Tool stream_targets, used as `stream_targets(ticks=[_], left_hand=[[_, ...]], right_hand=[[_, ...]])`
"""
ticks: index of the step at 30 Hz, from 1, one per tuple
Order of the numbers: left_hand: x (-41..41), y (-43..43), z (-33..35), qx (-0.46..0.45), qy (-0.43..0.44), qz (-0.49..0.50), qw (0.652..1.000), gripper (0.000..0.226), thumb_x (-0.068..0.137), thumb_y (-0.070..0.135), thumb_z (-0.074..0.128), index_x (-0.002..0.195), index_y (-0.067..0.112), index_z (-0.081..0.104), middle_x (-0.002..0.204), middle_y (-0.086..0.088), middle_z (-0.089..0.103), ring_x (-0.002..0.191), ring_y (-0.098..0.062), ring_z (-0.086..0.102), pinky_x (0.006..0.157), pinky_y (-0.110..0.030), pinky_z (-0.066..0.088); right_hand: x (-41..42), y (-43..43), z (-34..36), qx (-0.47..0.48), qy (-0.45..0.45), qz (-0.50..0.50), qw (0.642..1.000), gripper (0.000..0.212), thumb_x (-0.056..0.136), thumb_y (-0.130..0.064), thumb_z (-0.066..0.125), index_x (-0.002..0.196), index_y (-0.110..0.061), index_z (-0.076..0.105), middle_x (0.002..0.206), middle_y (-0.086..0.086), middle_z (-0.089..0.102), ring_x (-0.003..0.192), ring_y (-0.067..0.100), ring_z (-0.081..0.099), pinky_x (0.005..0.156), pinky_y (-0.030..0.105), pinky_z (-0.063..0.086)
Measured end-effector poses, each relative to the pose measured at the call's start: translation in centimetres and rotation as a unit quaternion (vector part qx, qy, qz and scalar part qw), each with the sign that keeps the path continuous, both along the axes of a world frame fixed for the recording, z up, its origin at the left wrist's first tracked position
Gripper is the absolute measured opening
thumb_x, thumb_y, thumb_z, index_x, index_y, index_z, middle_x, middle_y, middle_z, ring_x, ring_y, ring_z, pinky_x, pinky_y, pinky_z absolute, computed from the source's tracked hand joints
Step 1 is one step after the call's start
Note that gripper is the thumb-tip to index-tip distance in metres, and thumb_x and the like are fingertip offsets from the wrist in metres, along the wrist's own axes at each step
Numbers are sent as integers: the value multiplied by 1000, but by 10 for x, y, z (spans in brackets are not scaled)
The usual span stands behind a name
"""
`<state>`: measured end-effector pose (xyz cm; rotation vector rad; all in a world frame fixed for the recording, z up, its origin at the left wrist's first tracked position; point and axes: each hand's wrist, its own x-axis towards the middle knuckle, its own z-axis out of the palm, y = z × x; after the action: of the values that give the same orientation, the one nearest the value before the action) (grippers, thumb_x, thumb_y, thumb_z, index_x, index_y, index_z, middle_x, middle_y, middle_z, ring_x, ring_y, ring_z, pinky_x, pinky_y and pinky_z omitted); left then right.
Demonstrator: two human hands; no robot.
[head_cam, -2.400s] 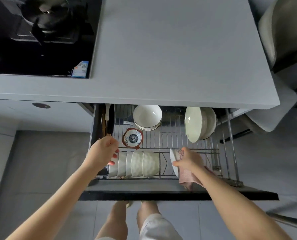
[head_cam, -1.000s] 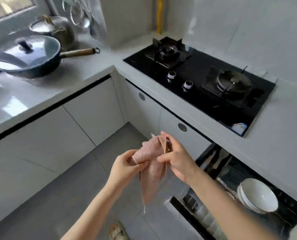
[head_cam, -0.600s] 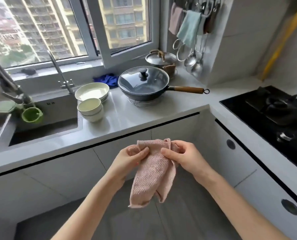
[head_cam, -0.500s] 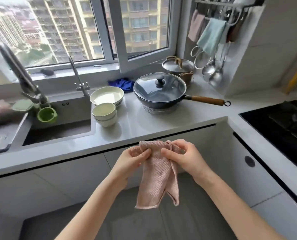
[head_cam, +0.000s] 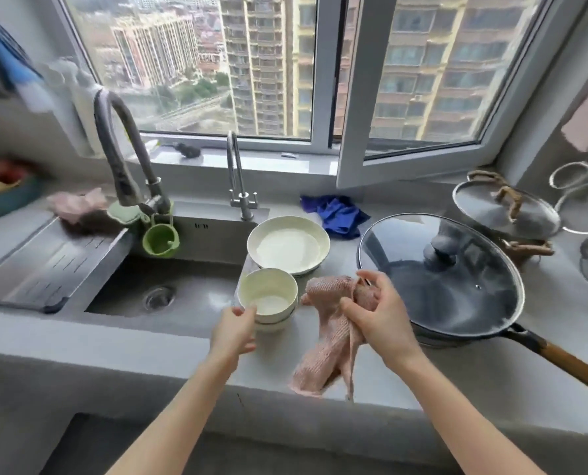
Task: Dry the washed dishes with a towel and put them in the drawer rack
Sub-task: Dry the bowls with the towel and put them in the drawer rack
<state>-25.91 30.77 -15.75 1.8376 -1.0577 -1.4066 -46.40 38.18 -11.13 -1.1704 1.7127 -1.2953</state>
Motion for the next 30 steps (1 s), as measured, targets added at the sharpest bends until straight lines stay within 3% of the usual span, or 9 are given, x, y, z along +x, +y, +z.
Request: stream_targets(ticks=[3, 7, 9, 14, 19, 22, 26, 28, 30], left_hand=[[-6, -40, -13, 22, -89, -1, 996, 32, 92, 34, 53, 105, 7, 42, 77, -7, 52, 60, -23, 56, 59, -33, 54], [-5, -72, -25, 49, -238, -88, 966, 15, 80, 18, 59, 83, 7, 50, 61, -5, 54, 47, -22, 52, 51, -24, 42], [-2, -84, -26, 64, -276, -128, 950, 8, 75, 5, 53, 70, 8, 48, 55, -5, 53, 45, -22, 50, 46, -22, 39], [0, -113, -13, 70, -295, -240, 922, 18, 76, 1, 38, 76, 6, 55, 57, -8, 60, 38, -21, 57, 43, -21, 47], [6, -140, 17, 69, -283, -364, 885, 34, 78, 2, 30, 101, 7, 55, 91, -13, 65, 56, -36, 66, 47, -26, 51], [22, -160, 33, 76, -213, -370, 901, 24, 79, 2, 32, 93, 8, 51, 88, -11, 61, 71, -43, 68, 56, -36, 56], [62, -188, 45, 80, -133, -296, 942, 29, 82, -5, 33, 107, 2, 46, 105, -16, 52, 84, -40, 65, 62, -53, 58], [81, -197, 47, 45, -162, -289, 943, 21, 83, -4, 32, 102, 3, 35, 99, -13, 47, 77, -36, 63, 62, -49, 58], [96, -206, 43, -33, -291, -320, 901, 24, 82, -3, 33, 103, 8, 27, 93, -12, 44, 68, -35, 58, 60, -43, 51]], right_hand=[[-15, -42, -4, 10, 47, 8, 999, 46, 79, -11, 72, 121, -18, 55, 109, -3, 66, 100, 11, 64, 90, 35, 54], [-21, -72, -8, 23, 60, 28, 998, 40, 80, -11, 72, 113, -24, 55, 96, -17, 65, 87, -7, 64, 78, 18, 53], [-21, -84, -9, 32, 59, 33, 997, 38, 79, -9, 73, 109, -26, 56, 91, -18, 65, 84, -9, 63, 75, 18, 53], [-14, -97, -11, 37, 57, 7, 998, 36, 78, -9, 72, 98, -35, 58, 90, -14, 69, 85, -1, 66, 77, 25, 54], [-4, -103, 0, 31, 42, -48, 997, 37, 79, -8, 72, 107, -28, 58, 96, -14, 68, 86, -2, 65, 76, 21, 53], [2, -108, 11, 16, 38, -80, 996, 38, 79, -6, 72, 110, -25, 58, 96, -14, 67, 86, -4, 65, 78, 23, 51], [14, -117, 23, -3, 35, -101, 994, 36, 80, -4, 71, 109, -22, 59, 94, -9, 69, 83, 0, 67, 73, 22, 56], [24, -122, 28, -12, 34, -104, 994, 35, 80, -3, 70, 106, -25, 59, 93, -8, 69, 80, -1, 67, 71, 19, 56], [36, -128, 32, -20, 42, -103, 994, 36, 80, -3, 70, 103, -28, 59, 91, -10, 68, 79, -2, 67, 68, 17, 56]])
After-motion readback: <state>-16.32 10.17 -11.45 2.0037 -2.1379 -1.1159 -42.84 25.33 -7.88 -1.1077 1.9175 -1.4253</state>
